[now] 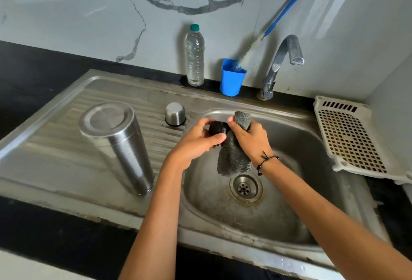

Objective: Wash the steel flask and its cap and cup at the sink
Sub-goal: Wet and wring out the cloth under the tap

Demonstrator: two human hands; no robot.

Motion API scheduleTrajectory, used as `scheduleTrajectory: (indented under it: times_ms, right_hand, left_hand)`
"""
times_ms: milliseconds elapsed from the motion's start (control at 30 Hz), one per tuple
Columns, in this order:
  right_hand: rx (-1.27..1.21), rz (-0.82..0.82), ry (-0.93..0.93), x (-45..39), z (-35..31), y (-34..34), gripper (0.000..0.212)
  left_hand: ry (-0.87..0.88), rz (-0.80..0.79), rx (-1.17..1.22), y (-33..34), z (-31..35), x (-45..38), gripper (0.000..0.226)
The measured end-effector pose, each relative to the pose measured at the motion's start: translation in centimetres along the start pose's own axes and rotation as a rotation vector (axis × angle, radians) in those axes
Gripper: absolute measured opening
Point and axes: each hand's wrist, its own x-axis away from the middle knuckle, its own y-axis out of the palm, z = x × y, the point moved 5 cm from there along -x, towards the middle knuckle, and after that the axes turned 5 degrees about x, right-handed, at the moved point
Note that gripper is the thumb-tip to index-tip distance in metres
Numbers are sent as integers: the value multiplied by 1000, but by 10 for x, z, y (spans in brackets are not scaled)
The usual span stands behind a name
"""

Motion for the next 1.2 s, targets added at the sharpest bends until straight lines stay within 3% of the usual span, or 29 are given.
scheduleTrajectory:
  times_ms: [133, 233, 333, 600, 900, 1067, 1200]
  right_hand:
    - [-97, -84, 47, -1, -1, 29, 30]
    - [-118, -147, 85, 1, -1, 52, 29]
    - [-131, -172, 95, 4, -2, 71, 32]
    - [-109, -222, 80, 8, 0, 86, 34]
    - [-102, -249, 43, 9, -14, 95, 24]
    - [-119, -243, 65, 11, -14, 95, 24]
    - [-144, -215, 104, 11, -10, 93, 25]
  left_hand:
    - [-1, 403, 73, -27, -14, 3, 50]
    - [2, 710, -49, -43, -19, 16, 48]
    - [-32, 867, -186, -51, -32, 25, 51]
    - [6, 990, -440, -53, -40, 20, 57]
    - [10, 1024, -430, -62, -38, 18, 52]
    - [-21, 1029, -457, -60, -33, 23, 70]
    - [151, 1053, -531, -45, -15, 28, 70]
